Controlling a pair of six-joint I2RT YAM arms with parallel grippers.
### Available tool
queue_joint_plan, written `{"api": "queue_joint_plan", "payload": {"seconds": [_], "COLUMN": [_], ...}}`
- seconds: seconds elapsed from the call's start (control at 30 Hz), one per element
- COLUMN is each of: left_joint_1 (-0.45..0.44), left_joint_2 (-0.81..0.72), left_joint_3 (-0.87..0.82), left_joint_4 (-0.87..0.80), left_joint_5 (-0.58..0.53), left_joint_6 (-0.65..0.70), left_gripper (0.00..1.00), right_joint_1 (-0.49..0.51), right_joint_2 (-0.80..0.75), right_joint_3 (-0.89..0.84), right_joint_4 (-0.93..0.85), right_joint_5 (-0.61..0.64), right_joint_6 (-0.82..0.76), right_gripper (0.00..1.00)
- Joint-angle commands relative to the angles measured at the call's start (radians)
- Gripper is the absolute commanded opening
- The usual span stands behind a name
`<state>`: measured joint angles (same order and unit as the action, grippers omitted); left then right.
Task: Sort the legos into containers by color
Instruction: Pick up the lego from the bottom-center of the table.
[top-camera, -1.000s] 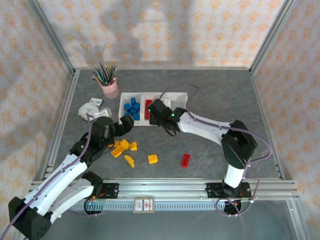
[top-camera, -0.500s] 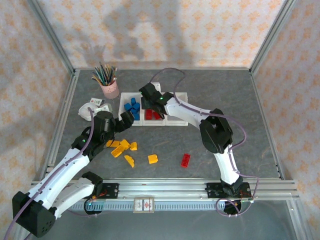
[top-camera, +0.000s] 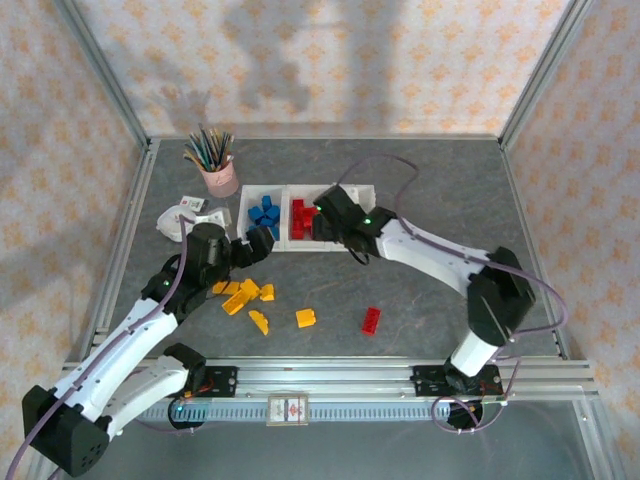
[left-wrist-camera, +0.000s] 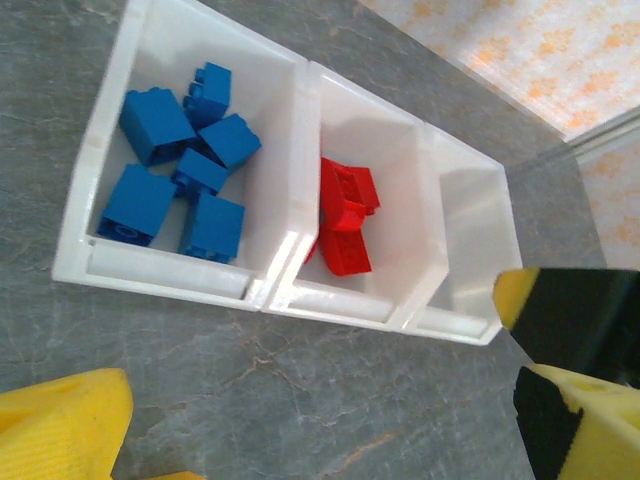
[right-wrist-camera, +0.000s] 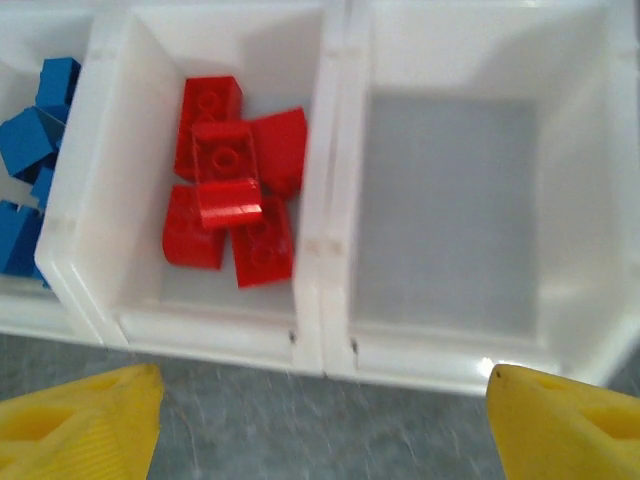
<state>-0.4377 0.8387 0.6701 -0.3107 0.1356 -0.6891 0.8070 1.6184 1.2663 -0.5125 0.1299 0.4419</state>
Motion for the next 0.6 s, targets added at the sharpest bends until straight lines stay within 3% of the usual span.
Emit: {"api": "queue_joint_plan", "payload": {"seconds": [0.0, 0.33, 0.57], "left_joint_1": [-0.06, -0.235, -0.303], "left_joint_2": [-0.015, 0.037, 0.056], "left_joint_3": [-0.035, -0.096, -0.118], "left_joint_4": [0.049, 0.18, 0.203], "left_joint_5": [0.035, 0.011, -0.02], "left_joint_6": [0.001, -0.046, -0.077], "left_gripper": [0.99, 0.99, 0.99], "right_joint_1": [0.006, 0.096, 0.179], "right_joint_2": [-0.103, -0.305, -0.331], "right_joint_3": [-0.111, -0.392, -0.541], "right_joint_4": [-0.092, -0.225, -0.124], "right_joint_5": [0.031, 0.053, -0.039], "right_joint_6": [0.125, 0.42, 0.558], "right_gripper": [0.84, 0.88, 0.87]}}
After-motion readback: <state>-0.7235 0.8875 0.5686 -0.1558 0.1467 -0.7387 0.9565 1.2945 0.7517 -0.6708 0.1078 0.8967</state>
